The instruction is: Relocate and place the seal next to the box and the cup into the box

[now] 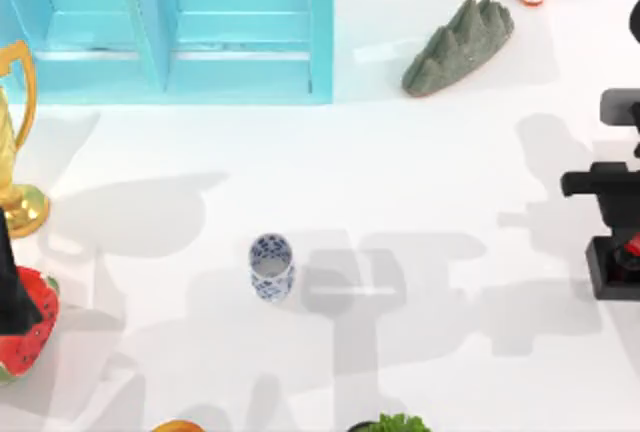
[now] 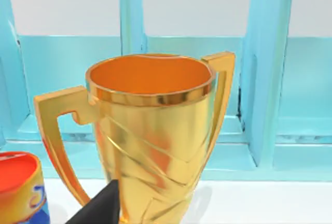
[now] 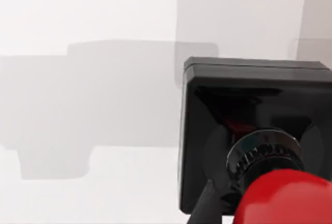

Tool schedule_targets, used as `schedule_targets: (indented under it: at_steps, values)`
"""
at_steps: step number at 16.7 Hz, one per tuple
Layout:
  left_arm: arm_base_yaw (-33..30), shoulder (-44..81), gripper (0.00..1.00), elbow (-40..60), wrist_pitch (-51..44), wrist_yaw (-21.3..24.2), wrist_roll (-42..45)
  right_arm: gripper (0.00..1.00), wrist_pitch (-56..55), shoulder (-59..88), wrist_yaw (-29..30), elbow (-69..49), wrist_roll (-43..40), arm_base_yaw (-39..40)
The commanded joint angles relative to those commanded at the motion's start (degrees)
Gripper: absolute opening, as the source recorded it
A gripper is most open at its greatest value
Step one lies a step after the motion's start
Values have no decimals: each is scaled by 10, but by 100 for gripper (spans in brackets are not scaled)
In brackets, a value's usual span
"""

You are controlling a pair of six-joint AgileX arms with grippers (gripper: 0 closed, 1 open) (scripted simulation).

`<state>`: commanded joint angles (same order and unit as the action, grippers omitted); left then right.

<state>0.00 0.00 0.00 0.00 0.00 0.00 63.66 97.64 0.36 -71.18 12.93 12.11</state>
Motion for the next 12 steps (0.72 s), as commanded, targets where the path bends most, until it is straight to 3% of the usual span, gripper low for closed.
schedule_targets:
  at_steps: [5, 12]
  values:
    - [0, 0, 100, 0, 0, 0, 0, 98, 0, 0, 0, 0, 0, 0]
    - [0, 0, 100, 0, 0, 0, 0, 100, 0, 0, 0, 0, 0, 0]
